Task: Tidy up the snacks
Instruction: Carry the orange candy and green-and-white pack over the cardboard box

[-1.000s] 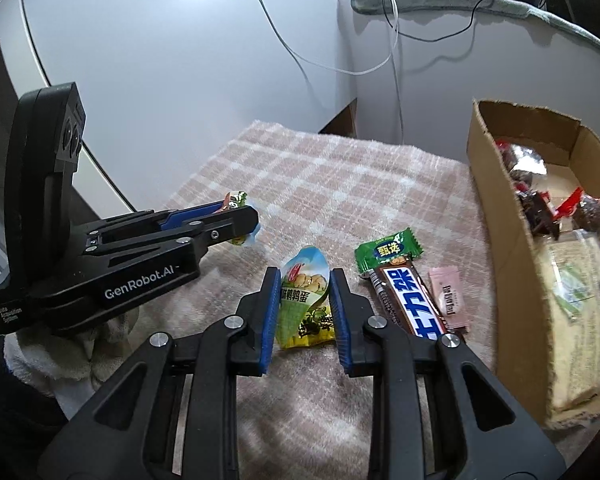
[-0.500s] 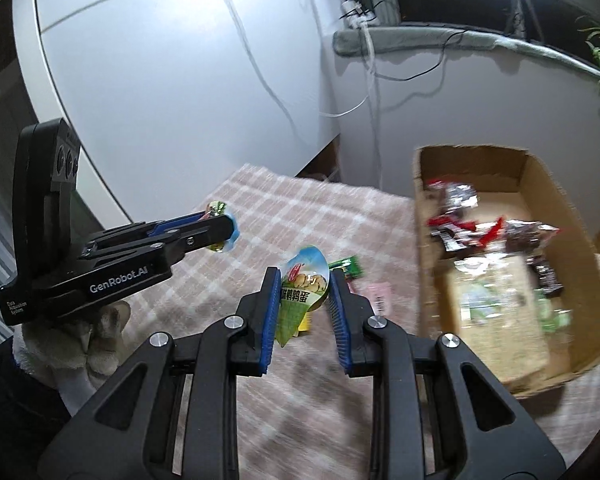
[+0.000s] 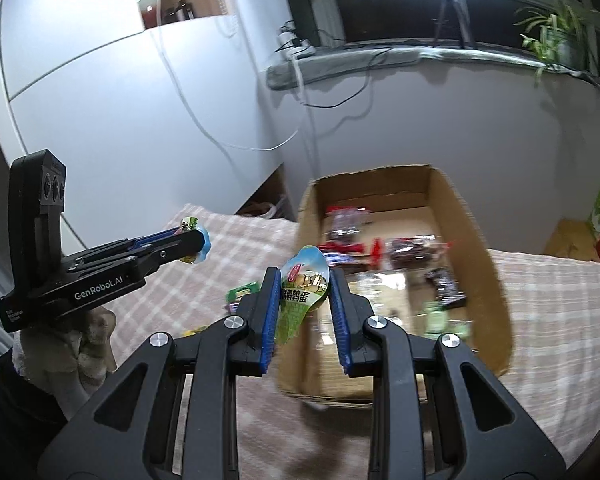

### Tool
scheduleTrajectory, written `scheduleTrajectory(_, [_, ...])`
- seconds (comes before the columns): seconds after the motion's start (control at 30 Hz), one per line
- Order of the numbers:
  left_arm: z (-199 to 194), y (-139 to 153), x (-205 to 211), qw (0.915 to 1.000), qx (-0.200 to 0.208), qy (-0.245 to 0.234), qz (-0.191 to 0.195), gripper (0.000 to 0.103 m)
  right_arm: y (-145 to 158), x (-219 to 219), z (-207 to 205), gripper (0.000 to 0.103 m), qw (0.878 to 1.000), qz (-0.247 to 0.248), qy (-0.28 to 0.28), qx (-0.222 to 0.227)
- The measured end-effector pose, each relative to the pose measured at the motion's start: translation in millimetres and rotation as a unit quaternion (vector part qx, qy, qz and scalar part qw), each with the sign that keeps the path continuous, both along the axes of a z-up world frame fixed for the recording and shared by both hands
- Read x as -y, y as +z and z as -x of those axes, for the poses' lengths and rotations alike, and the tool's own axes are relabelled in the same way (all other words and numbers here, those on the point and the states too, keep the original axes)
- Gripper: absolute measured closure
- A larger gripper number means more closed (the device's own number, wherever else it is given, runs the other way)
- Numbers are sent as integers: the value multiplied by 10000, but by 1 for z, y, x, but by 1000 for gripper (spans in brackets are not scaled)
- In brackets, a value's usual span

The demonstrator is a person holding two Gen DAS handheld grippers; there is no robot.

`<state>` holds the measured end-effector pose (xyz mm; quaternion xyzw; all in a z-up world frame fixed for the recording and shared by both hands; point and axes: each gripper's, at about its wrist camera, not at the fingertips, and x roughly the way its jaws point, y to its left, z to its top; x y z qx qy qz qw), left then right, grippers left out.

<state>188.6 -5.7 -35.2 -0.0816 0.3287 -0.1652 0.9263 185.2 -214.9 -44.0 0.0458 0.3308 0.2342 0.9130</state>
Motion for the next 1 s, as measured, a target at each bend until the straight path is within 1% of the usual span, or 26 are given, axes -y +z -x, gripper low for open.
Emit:
scheduleTrajectory(0.3, [-31, 7, 41, 9996, 47, -273, -33, 82, -6, 37, -16, 77, 9997, 7, -234, -46])
scheduleTrajectory(0.57, [-54, 4, 79, 9981, 20, -594, -136, 82, -18, 61, -32, 77, 9991, -38, -406, -150])
scheduleTrajectory(0.8, [-73, -2, 98, 9974, -84, -700, -132, 82, -26, 70, -42, 77, 9987, -54, -460, -230])
scheduleTrajectory(1.0, [-87, -7, 112, 9966, -175, -774, -210, 82, -35, 76, -48, 77, 9982, -112, -478, -343])
